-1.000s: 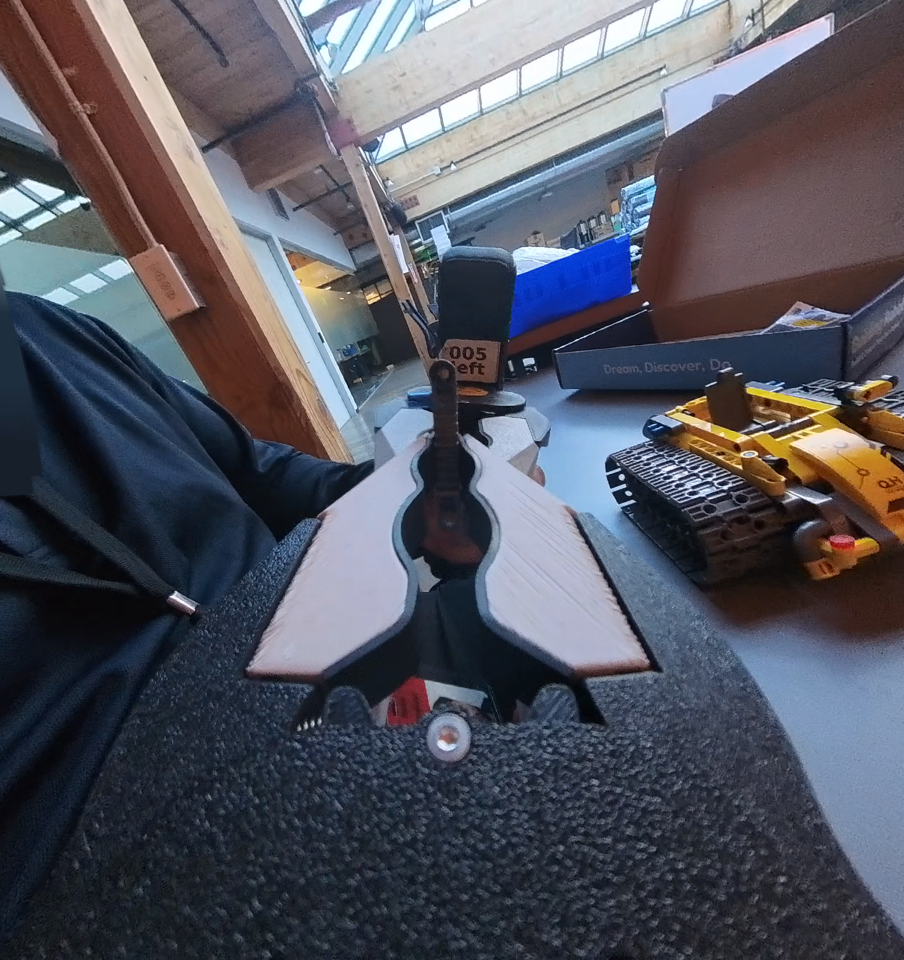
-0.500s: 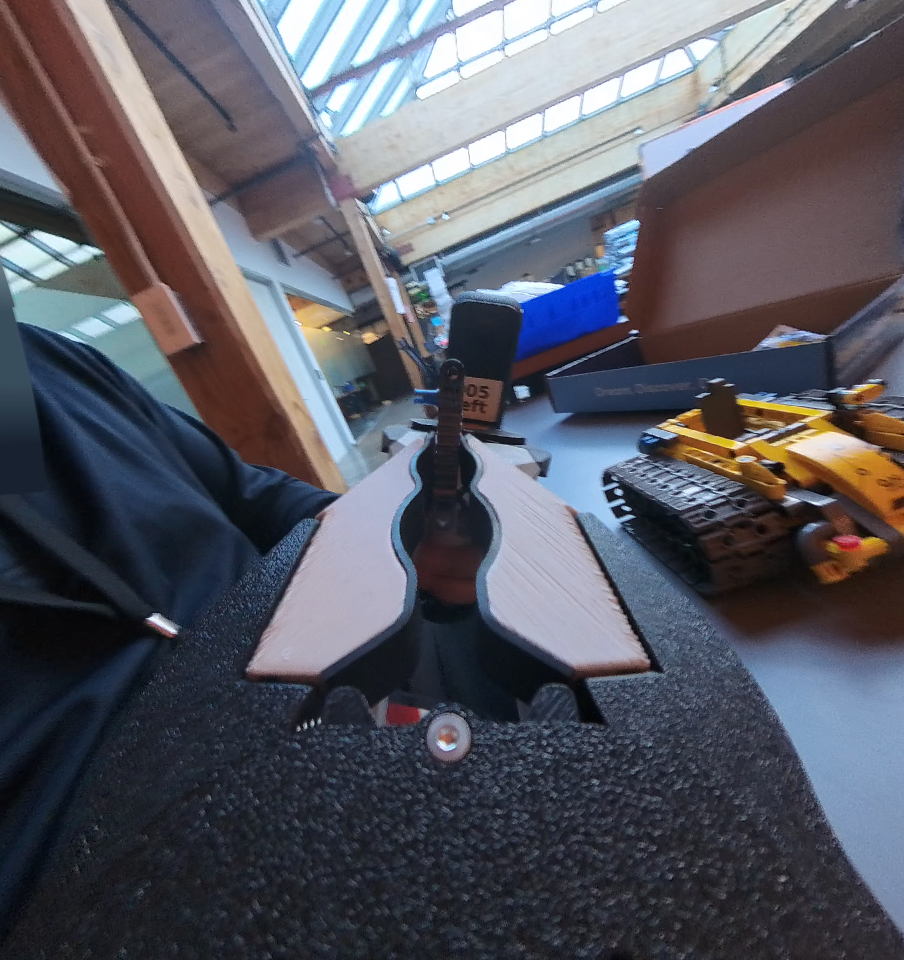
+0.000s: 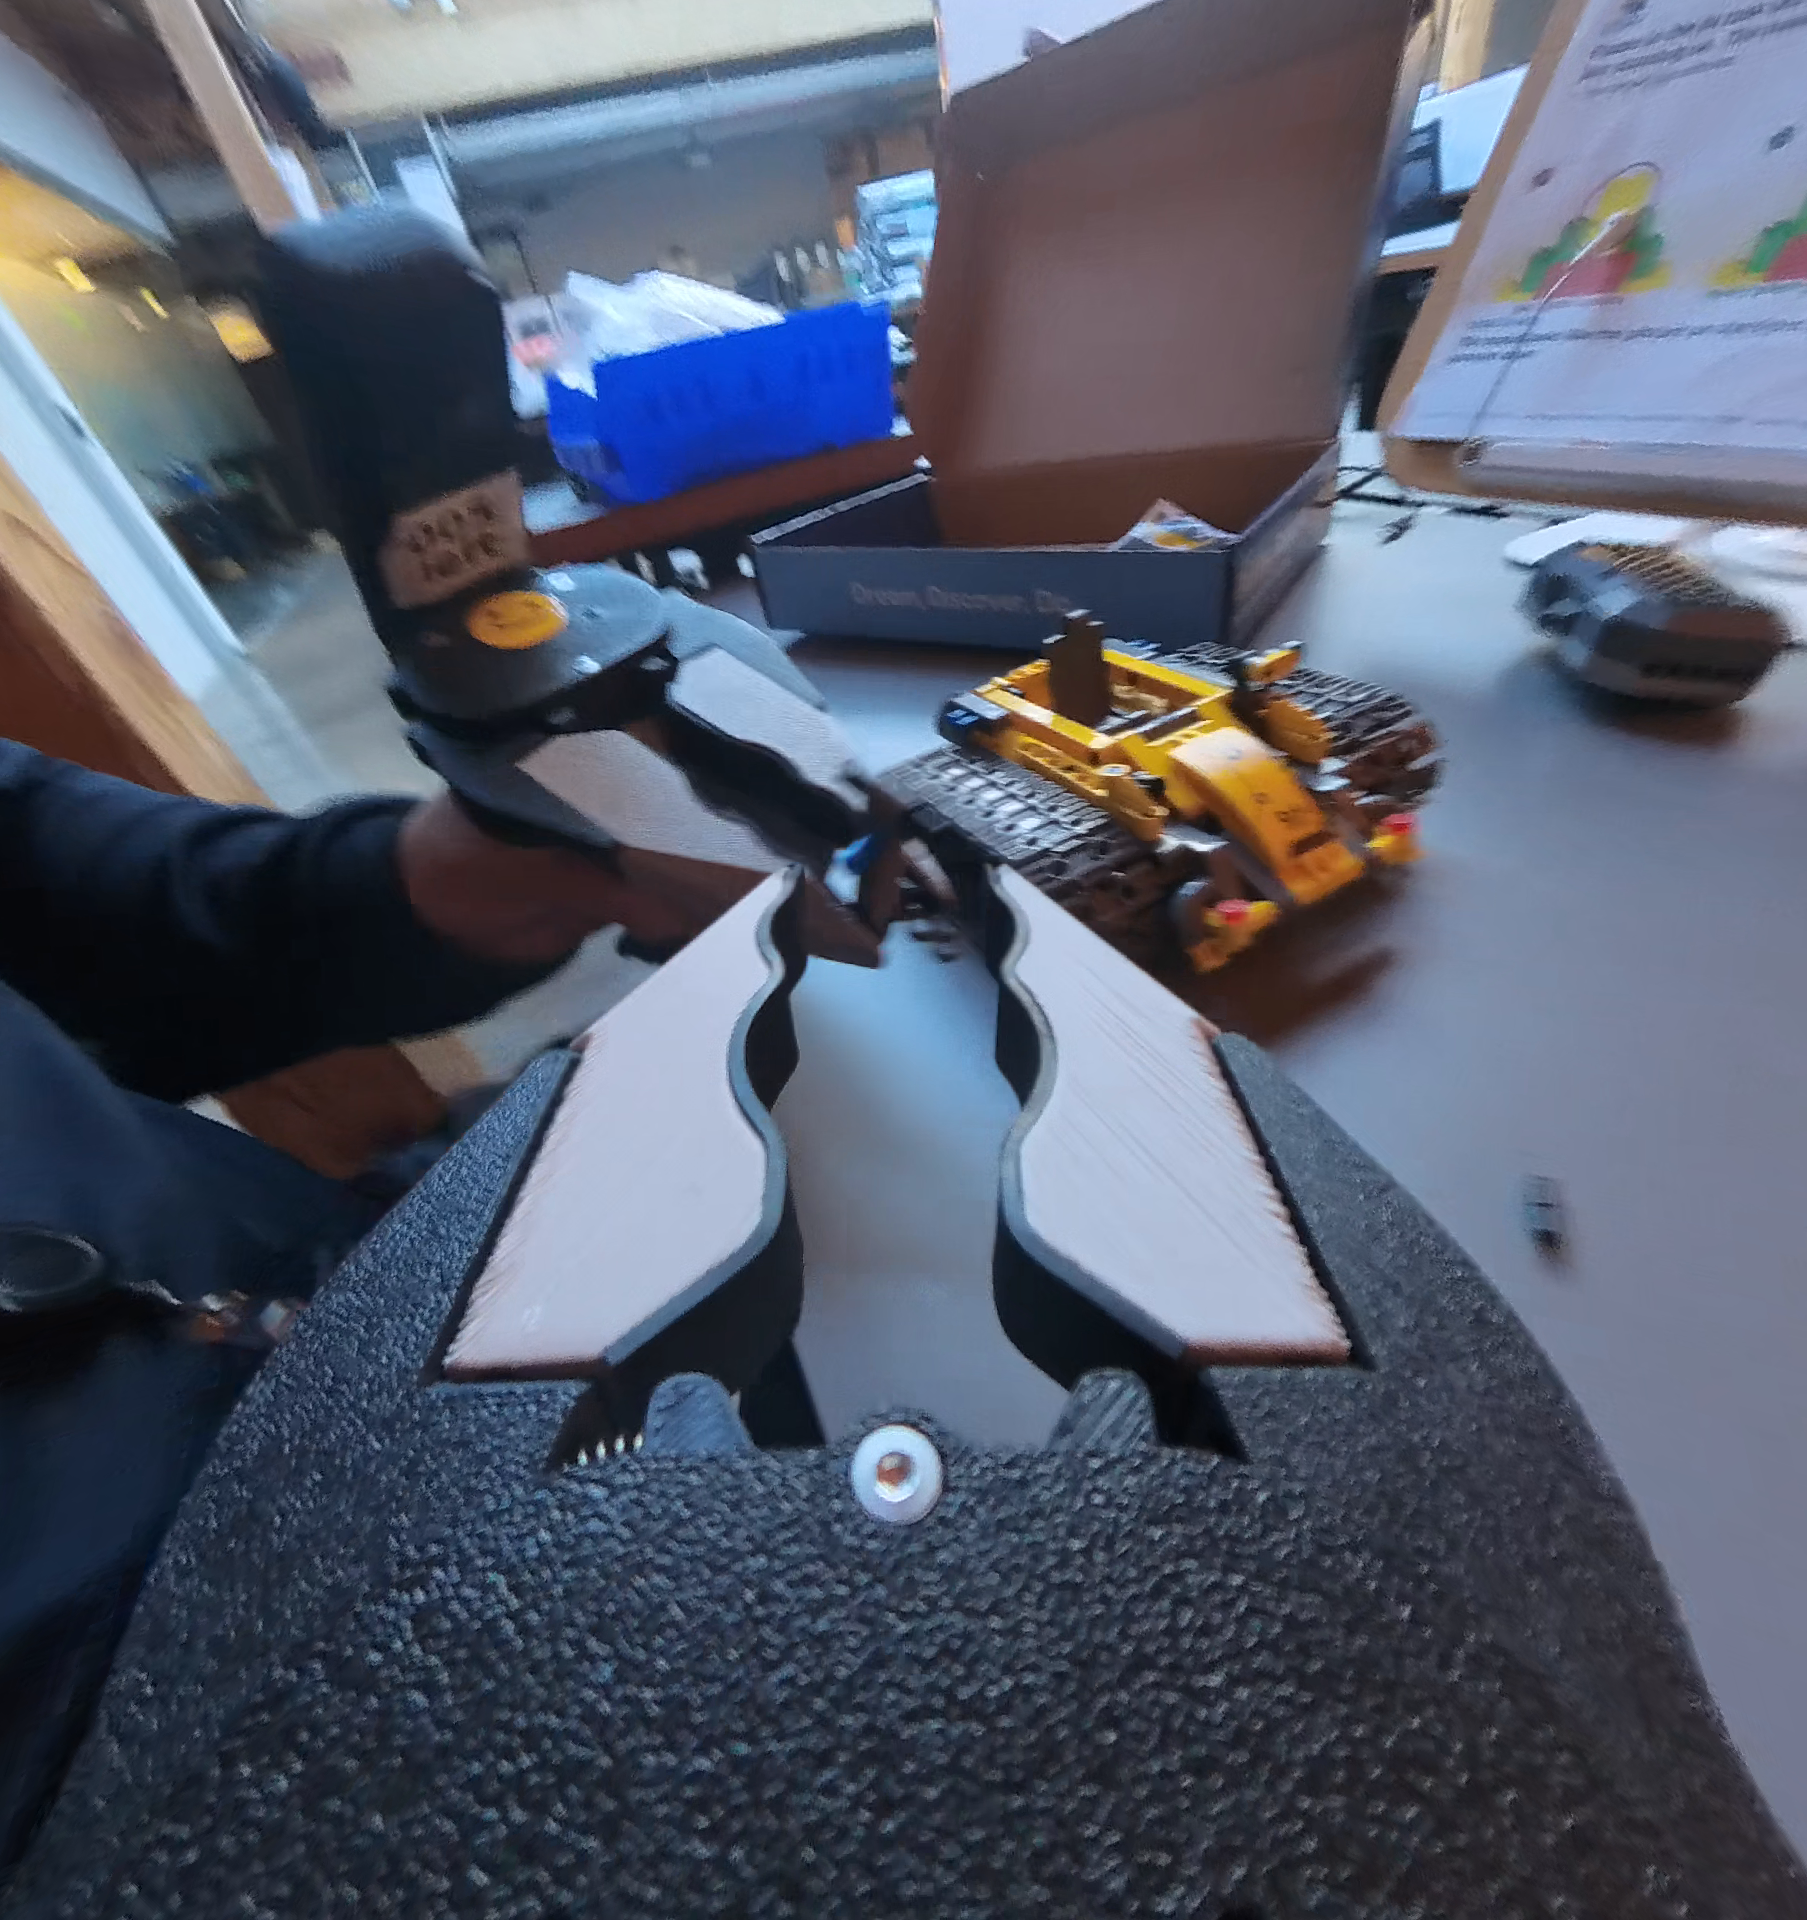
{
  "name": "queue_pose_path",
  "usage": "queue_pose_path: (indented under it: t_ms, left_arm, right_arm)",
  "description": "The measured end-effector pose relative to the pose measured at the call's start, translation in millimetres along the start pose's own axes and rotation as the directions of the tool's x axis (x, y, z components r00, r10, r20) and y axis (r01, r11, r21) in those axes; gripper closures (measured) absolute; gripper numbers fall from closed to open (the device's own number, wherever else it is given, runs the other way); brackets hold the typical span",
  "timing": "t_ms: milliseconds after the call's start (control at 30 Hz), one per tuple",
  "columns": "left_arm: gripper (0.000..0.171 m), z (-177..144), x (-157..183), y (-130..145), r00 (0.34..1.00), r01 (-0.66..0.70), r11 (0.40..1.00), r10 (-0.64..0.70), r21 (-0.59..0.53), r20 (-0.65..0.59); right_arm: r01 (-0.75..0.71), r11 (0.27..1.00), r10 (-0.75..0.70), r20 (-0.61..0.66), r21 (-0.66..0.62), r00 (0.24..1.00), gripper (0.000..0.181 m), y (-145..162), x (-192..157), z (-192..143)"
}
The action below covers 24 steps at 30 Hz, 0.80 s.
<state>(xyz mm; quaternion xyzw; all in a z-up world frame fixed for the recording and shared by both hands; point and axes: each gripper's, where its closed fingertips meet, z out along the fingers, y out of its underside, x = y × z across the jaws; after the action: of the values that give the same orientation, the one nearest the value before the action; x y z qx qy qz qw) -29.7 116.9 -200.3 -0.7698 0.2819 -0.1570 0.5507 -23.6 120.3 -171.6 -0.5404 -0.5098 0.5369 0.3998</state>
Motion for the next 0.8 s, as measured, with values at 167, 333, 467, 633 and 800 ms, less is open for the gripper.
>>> queue_pose_path:
  t_ms: [167,333,467,633,800]
  left_arm:
    - [0.158,-6.6,14.5,-1.1,0.985,0.065,0.998,-0.063,0.009,-0.160]
    - [0.158,-9.4,17.1,10.1,0.970,0.079,0.995,-0.090,-0.055,-0.227]
    - [0.157,-7.1,25.3,12.2,0.961,0.081,0.993,-0.100,-0.082,-0.258]
    - [0.157,-0.6,32.4,25.3,0.965,0.035,0.988,-0.073,-0.152,-0.251]
    - [0.157,0.1,28.3,25.3,0.972,0.048,0.985,-0.084,-0.163,-0.221]
  right_arm:
    - [0.119,0.992,-0.116,0.064,-0.044,0.991,0.151,-1.5,-7.4,-13.1]
    - [0.315,0.934,-0.313,0.042,-0.166,0.949,0.157,6.4,-13.3,-12.8]
    - [0.402,0.879,-0.411,0.018,-0.256,0.911,0.162,17.8,-13.4,-7.4]
    - [0.451,0.839,-0.467,0.023,-0.305,0.884,0.169,29.9,-13.1,-4.7]
    - [0.461,0.830,-0.487,-0.004,-0.314,0.874,0.177,32.0,-7.8,-4.5]
